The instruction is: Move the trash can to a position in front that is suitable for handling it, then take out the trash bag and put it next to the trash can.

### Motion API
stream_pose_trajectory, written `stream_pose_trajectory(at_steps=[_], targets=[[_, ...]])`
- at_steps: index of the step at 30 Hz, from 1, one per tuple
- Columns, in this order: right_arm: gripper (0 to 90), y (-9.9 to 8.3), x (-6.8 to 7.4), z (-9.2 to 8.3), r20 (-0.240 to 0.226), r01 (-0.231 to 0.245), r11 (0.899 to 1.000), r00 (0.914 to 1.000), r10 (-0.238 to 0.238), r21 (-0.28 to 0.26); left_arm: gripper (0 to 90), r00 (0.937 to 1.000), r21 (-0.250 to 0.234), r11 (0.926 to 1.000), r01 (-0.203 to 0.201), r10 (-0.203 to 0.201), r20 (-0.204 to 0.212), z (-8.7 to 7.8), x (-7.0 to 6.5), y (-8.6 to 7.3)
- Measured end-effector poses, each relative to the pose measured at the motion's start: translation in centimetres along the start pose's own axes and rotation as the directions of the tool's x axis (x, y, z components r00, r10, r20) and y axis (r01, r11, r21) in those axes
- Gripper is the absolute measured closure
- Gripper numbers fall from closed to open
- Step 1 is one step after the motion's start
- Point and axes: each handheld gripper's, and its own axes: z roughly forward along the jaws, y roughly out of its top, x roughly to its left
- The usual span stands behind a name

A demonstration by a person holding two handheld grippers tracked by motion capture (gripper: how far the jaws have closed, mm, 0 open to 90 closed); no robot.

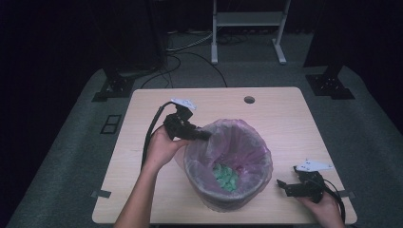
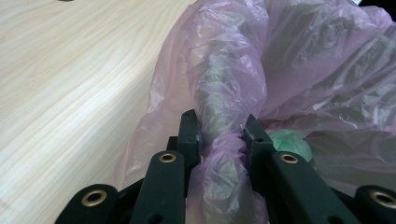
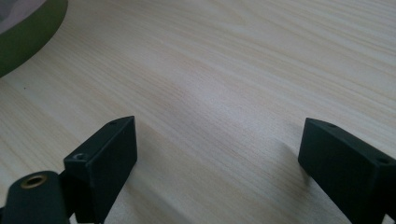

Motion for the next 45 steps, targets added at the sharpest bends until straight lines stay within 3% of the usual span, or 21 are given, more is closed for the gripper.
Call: stream_pose_trajectory(at_steps=[8, 13, 21, 28, 38, 45], targets=[[10.3, 0.0, 0.0, 0.0, 0.000, 0.002, 1.000, 1.0000, -0.002, 0.000, 75.3, 0.9986, 0.014, 0.9994, -0.033, 0.032, 0.041, 1.6, -0.8, 1.1], [10.3, 0.0, 0.0, 0.0, 0.000, 0.002, 1.000, 1.0000, -0.002, 0.000, 74.1, 0.9982, 0.000, 0.9987, -0.050, 0.050, 0.033, 1.8, -1.1, 1.3], [10.4, 0.0, 0.0, 0.0, -0.001, 0.002, 1.000, 1.0000, -0.002, 0.000, 35.9, 0.9984, -0.068, 0.9968, -0.041, 0.038, -0.041, 0.2, -1.5, 0.6], [10.3, 0.0, 0.0, 0.0, -0.001, -0.001, 1.000, 1.0000, 0.001, 0.001, 20.0, 0.9962, -0.102, 0.9931, -0.059, 0.052, -0.070, -1.0, -2.3, -0.2], [10.3, 0.0, 0.0, 0.0, -0.001, -0.001, 1.000, 1.0000, 0.001, 0.001, 5.9, 0.9832, -0.144, 0.9819, -0.123, 0.101, -0.152, -2.8, -4.5, -2.0], [10.3, 0.0, 0.0, 0.0, -0.001, 0.000, 1.000, 1.0000, 0.000, 0.001, 0.0, 0.9677, -0.178, 0.9699, -0.167, 0.126, -0.218, -4.7, -6.1, -4.1]])
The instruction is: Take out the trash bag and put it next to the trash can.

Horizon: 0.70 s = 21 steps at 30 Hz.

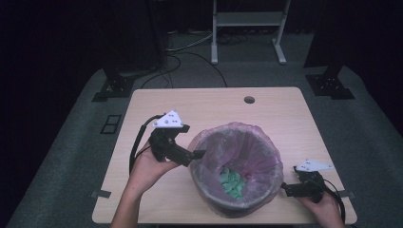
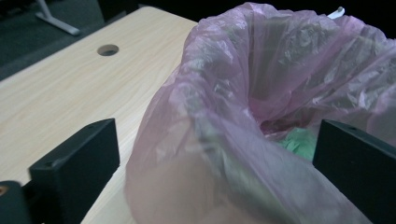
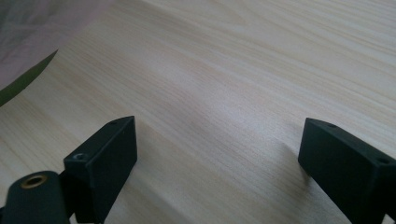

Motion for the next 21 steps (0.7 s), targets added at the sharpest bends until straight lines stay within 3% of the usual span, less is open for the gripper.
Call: stream_pose_trajectory(at_steps=[5, 11, 15, 21], targets=[[10.3, 0.0, 0.0, 0.0, 0.000, -0.001, 1.000, 1.0000, 0.001, 0.000, 0.0, 0.9986, -0.034, 0.9994, -0.006, 0.004, -0.054, -2.0, -0.7, -2.1], [10.3, 0.0, 0.0, 0.0, -0.004, 0.003, 1.000, 1.0000, -0.003, 0.001, 0.0, 0.9927, -0.039, 0.9991, -0.016, 0.012, -0.120, -3.6, -1.3, -5.4], [10.4, 0.0, 0.0, 0.0, -0.009, 0.008, 1.000, 0.9999, -0.008, 0.001, 0.0, 0.9899, -0.041, 0.9989, -0.024, 0.018, -0.141, -3.6, -1.2, -7.8], [10.5, 0.1, 0.0, -0.2, -0.022, 0.023, 0.999, 0.9995, -0.023, 0.026, 0.0, 0.9886, -0.026, 0.9997, -0.002, -0.002, -0.150, -2.4, -0.5, -10.9]])
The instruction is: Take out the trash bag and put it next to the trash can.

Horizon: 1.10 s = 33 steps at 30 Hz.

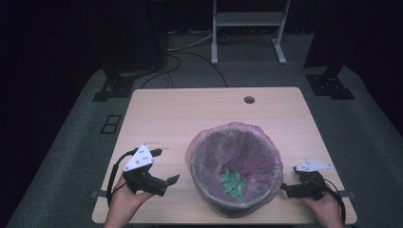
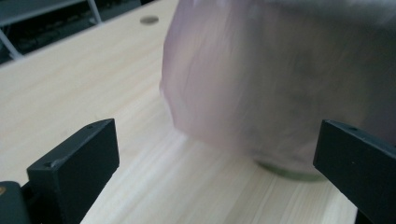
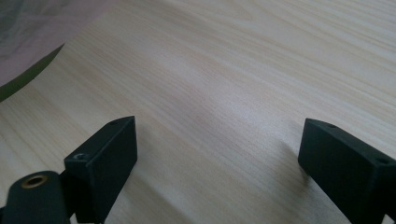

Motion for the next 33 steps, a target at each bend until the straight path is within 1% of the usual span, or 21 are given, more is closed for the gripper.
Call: stream_pose_trajectory(at_steps=[3, 4, 8, 10, 11, 14, 17, 21, 22, 24, 25, 28, 33], targets=[[10.5, 0.0, 0.1, -0.1, -0.002, 0.016, 1.000, 0.9999, -0.016, 0.004, 0.0, 0.9998, 0.020, 0.9996, 0.018, -0.018, 0.004, 0.9, 0.2, -1.5], [10.5, 0.0, 0.1, -0.1, 0.002, 0.026, 1.000, 0.9996, -0.026, 0.002, 0.0, 0.9998, 0.025, 0.9995, 0.017, -0.017, 0.002, 1.2, 0.3, -1.9], [10.5, 0.2, 0.3, -0.4, -0.009, 0.020, 1.000, 0.9998, -0.020, -0.010, 0.0, 0.9995, 0.052, 0.9982, 0.030, -0.031, 0.004, 2.2, 0.5, -3.2], [10.6, 0.3, 0.2, -0.6, -0.023, 0.014, 1.000, 0.9996, -0.014, -0.016, 0.0, 0.9995, 0.068, 0.9972, 0.032, -0.031, -0.006, 2.7, 0.5, -3.8], [10.5, 0.3, 0.2, -0.7, -0.029, 0.007, 1.000, 0.9995, -0.007, -0.017, 0.0, 0.9994, 0.080, 0.9962, 0.035, -0.034, -0.007, 2.9, 0.6, -4.2], [10.6, 0.4, 0.2, -1.0, -0.041, 0.006, 1.000, 0.9991, -0.008, -0.031, 0.0, 0.9992, 0.105, 0.9937, 0.039, -0.038, -0.009, 3.7, 0.6, -5.2], [10.5, 0.7, 0.3, -1.4, -0.051, 0.006, 0.999, 0.9987, -0.008, -0.043, 0.0, 0.9994, 0.147, 0.9885, 0.034, -0.034, -0.005, 4.6, 0.7, -6.2], [10.6, 1.0, 0.4, -2.2, -0.053, 0.011, 0.998, 0.9985, -0.014, -0.057, 0.0, 0.9990, 0.187, 0.9814, 0.042, -0.045, 0.007, 5.4, 0.7, -7.0], [10.6, 1.1, 0.4, -2.5, -0.054, 0.011, 0.998, 0.9984, -0.014, -0.064, 0.0, 0.9992, 0.195, 0.9800, 0.037, -0.040, 0.010, 5.6, 0.7, -7.2], [10.7, 1.4, 0.4, -3.0, -0.060, 0.008, 0.997, 0.9981, -0.013, -0.079, 0.0, 0.9991, 0.199, 0.9792, 0.039, -0.041, 0.008, 5.7, 0.7, -7.3], [10.8, 1.5, 0.4, -3.4, -0.060, 0.006, 0.996, 0.9981, -0.011, -0.087, 0.0, 0.9990, 0.210, 0.9767, 0.043, -0.045, 0.006, 5.8, 0.8, -7.5], [12.0, 1.9, 0.4, -4.2, -0.074, -0.002, 0.995, 0.9973, -0.005, -0.101, 0.0, 0.9987, 0.218, 0.9746, 0.050, -0.051, -0.001, 6.0, 1.0, -7.9], [12.0, 2.7, 0.4, -5.6, -0.077, 0.011, 0.994, 0.9969, -0.020, -0.108, 0.0, 0.9979, 0.236, 0.9695, 0.065, -0.065, -0.010, 6.2, 1.3, -8.5]])
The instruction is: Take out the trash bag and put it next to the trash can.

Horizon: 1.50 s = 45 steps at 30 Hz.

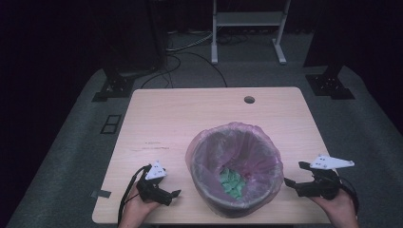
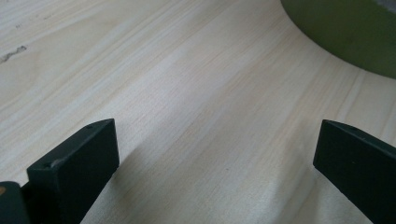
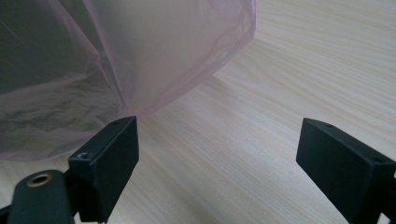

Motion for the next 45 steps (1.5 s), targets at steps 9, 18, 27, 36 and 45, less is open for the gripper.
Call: stream_pose_trajectory(at_steps=[9, 18, 27, 36, 45], targets=[[12.0, 3.0, 0.8, -3.0, -0.023, 0.037, 0.999, 0.9990, -0.038, -0.034, 0.0, 0.9994, 0.016, 0.9998, -0.013, 0.014, -0.032, 0.2, -0.1, 0.1], [12.0, 6.5, 1.7, -4.8, -0.072, 0.067, 0.995, 0.9948, -0.072, -0.074, 0.0, 0.9994, 0.014, 0.9998, -0.014, 0.014, -0.032, 0.2, 0.0, 0.1], [12.0, 9.6, 3.1, -5.2, -0.120, 0.105, 0.988, 0.9855, -0.119, -0.114, 0.0, 0.9994, 0.014, 0.9998, -0.013, 0.014, -0.032, 0.2, -0.1, 0.1], [12.2, 12.2, 4.2, -4.7, -0.153, 0.134, 0.981, 0.9761, -0.155, -0.140, 0.0, 0.9994, 0.014, 0.9998, -0.013, 0.013, -0.033, 0.2, -0.1, 0.1], [12.2, 14.4, 5.2, -4.9, -0.173, 0.169, 0.973, 0.9653, -0.196, -0.158, 0.0, 0.9994, 0.014, 0.9998, -0.013, 0.013, -0.033, 0.2, -0.1, 0.0]])
